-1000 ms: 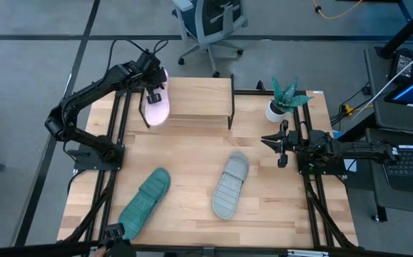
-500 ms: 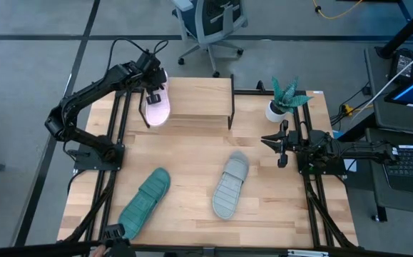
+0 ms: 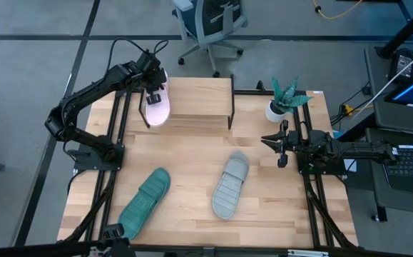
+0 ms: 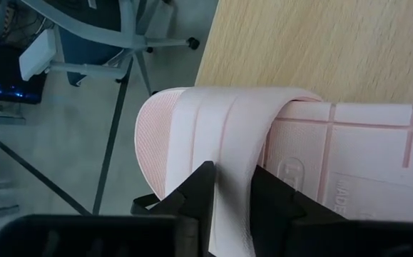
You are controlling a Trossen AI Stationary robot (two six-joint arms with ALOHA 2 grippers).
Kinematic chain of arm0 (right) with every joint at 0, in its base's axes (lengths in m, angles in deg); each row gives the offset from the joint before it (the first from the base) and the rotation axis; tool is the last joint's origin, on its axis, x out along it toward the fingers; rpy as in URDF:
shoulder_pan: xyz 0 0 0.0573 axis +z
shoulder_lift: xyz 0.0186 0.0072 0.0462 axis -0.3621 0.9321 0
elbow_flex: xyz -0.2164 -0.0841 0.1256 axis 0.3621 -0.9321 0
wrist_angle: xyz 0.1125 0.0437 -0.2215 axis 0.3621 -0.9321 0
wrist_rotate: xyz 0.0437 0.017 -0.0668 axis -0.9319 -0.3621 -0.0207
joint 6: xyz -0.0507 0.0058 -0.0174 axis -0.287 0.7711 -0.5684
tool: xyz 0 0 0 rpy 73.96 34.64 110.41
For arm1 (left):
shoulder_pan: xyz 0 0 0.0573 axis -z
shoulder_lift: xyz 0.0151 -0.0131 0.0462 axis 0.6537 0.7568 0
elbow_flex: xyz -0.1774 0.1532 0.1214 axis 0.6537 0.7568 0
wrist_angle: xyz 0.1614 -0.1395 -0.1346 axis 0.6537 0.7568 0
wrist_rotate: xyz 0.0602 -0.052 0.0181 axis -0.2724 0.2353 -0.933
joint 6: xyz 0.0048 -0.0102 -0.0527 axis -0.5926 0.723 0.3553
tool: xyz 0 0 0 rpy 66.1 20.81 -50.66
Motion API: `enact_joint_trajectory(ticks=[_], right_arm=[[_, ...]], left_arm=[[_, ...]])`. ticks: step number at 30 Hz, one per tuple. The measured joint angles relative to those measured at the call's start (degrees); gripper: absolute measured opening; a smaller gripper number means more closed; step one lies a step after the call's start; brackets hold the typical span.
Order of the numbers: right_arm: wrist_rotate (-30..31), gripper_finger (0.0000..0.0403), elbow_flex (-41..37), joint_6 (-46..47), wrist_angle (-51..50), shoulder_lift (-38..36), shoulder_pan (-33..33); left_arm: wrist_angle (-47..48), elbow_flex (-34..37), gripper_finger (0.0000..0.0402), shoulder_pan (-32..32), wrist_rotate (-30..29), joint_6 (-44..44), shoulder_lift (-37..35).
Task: Pick and place slides into the shelf
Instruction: Put the pink pair of slides on the shelf
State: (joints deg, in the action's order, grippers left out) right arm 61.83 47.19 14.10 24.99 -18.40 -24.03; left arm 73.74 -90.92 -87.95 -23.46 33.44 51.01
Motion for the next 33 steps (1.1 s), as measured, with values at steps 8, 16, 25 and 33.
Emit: enact_joint_trajectory(ticks=[8,16,25,33], right_arm=[[0.0,0.0058,0.0,0.0,0.0,0.0,0.0],[0.0,0.0058,0.0,0.0,0.0,0.0,0.0],[0.0,0.0058,0.0,0.0,0.0,0.0,0.0],[0.0,0.0058,0.0,0.0,0.0,0.0,0.0]], left_arm=[[0.0,0.0,0.0068,0.0,-2.9,0.0,0.0],[0.1,0.0,0.0081,0.0,-2.6,0.1,0.0],[-0.1,0.0,0.0163,0.0,-2.6,1.2,0.0],[-0.4,0.0,0.019,0.0,-2.6,-0.3,0.0]])
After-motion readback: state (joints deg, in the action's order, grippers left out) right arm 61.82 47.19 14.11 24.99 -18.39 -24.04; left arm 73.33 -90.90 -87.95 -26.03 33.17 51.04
